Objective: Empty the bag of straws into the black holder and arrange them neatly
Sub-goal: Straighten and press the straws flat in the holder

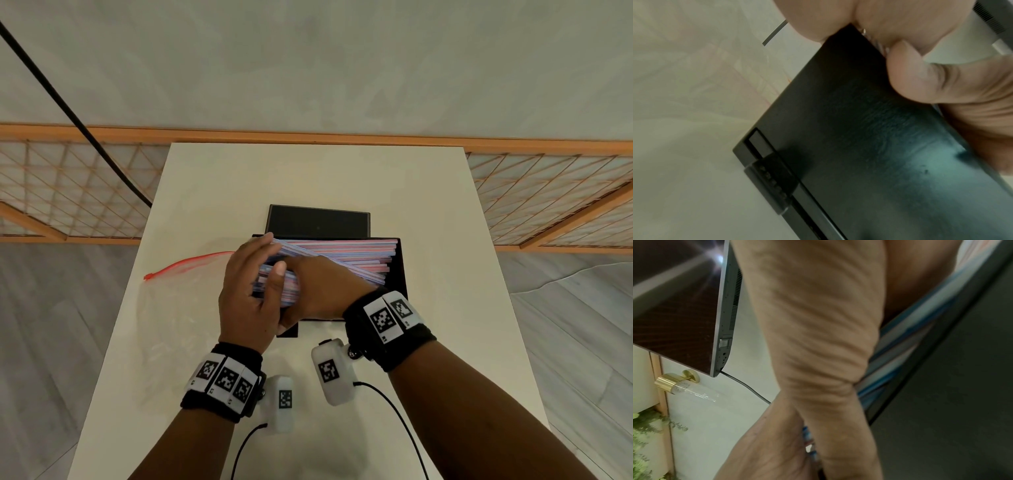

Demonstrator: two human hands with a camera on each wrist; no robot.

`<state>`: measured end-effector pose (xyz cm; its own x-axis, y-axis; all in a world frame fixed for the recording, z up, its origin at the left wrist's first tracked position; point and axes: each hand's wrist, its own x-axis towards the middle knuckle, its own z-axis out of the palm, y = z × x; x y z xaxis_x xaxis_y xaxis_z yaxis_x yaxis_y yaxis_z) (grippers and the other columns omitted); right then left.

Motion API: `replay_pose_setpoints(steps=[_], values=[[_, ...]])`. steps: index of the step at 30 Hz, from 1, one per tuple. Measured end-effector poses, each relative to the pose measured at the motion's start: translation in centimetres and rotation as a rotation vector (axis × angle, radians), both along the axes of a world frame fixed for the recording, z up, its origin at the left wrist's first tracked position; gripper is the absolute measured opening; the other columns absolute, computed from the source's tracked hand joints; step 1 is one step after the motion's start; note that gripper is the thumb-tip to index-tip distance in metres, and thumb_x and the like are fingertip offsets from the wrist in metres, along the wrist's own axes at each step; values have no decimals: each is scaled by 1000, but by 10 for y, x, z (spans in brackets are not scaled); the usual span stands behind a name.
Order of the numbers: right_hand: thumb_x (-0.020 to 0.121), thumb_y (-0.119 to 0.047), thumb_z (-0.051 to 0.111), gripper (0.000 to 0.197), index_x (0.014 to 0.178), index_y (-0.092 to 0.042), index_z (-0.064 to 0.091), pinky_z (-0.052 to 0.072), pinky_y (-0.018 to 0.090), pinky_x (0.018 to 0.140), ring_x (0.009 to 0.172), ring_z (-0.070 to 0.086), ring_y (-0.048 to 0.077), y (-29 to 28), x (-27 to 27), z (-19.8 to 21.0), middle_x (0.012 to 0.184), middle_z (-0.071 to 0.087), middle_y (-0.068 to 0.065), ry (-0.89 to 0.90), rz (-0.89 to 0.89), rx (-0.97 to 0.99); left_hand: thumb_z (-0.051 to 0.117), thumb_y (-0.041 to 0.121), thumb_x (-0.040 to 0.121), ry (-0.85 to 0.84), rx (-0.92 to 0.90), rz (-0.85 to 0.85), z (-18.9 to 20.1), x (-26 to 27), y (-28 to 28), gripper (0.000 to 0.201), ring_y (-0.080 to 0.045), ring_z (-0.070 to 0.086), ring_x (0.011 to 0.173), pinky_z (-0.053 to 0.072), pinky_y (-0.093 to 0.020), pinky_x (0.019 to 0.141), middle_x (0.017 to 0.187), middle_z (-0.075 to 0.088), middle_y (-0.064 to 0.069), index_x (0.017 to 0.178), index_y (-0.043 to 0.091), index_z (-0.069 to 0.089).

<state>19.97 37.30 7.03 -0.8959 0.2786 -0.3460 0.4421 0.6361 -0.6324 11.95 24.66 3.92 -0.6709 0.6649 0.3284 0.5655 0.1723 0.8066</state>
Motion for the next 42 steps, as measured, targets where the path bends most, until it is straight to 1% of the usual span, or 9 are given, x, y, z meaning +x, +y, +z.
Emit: replay_pose_setpoints(steps=[4, 6, 15, 19, 24, 29, 36, 40, 42], values=[[56, -48, 91, 89, 134, -28, 53, 57, 40, 87, 98, 67, 18, -2, 1, 4, 115, 72, -6, 30, -6, 24, 45, 32, 102, -13, 8, -15, -1, 1, -1, 37, -14, 54, 132, 44, -47, 110, 137, 61, 3, 127, 13, 65], [56, -46, 92, 90, 135, -31, 52, 57, 38, 82, 96, 67, 18, -3, 2, 6, 114, 72, -7, 49, -11, 46, 45, 30, 102, -27, 25, -11, -1, 1, -2, 37, -14, 55, 131, 44, -50, 109, 136, 63, 3, 126, 12, 67], [57, -48, 90, 80, 128, -32, 57, 55, 34, 77, 83, 61, 14, -4, -2, 7, 107, 72, -9, 4, 1, 49, 46, 22, 102, -74, 33, 11, 0, 2, -4, 33, -13, 60, 124, 48, -29, 105, 130, 66, -1, 125, 10, 67], [56, -53, 89, 82, 128, -32, 56, 58, 40, 82, 91, 67, 16, -5, -3, 10, 109, 72, -9, -9, 14, 77, 44, 25, 102, -65, 41, 9, 2, 2, -4, 36, -10, 61, 120, 46, -20, 102, 127, 68, -3, 124, 8, 67], [59, -51, 89, 83, 132, -31, 55, 58, 40, 84, 97, 67, 18, -8, -1, 14, 113, 72, -7, 5, -3, 126, 46, 17, 102, -72, 60, 29, 0, 3, -5, 33, -9, 61, 120, 45, -18, 102, 126, 68, -5, 125, 7, 67], [62, -50, 89, 86, 136, -29, 52, 55, 35, 80, 101, 68, 20, -13, 0, 17, 117, 71, -5, 23, -9, 156, 47, 12, 102, -79, 68, 41, -1, 3, -5, 32, -14, 62, 120, 47, -25, 103, 126, 67, -6, 125, 6, 67], [68, -52, 86, 86, 141, -24, 51, 55, 44, 95, 113, 66, 23, -17, 0, 17, 129, 66, -1, 60, -9, 218, 47, 10, 101, -81, 58, 50, -3, 3, -5, 32, -14, 61, 121, 46, -24, 106, 128, 66, -7, 126, 6, 67], [67, -52, 85, 87, 141, -21, 51, 55, 46, 95, 111, 67, 27, -19, 0, 9, 129, 66, 2, 85, -14, 248, 48, 10, 100, -85, 58, 29, -7, 3, -6, 32, -10, 59, 122, 43, -19, 106, 129, 65, -6, 126, 5, 66], [68, -54, 85, 86, 140, -21, 53, 56, 45, 94, 109, 67, 26, -20, 1, 4, 129, 66, 2, 104, -14, 260, 49, 11, 100, -83, 55, 19, -9, 4, -8, 32, -12, 60, 122, 45, -22, 105, 129, 65, -6, 126, 5, 67]])
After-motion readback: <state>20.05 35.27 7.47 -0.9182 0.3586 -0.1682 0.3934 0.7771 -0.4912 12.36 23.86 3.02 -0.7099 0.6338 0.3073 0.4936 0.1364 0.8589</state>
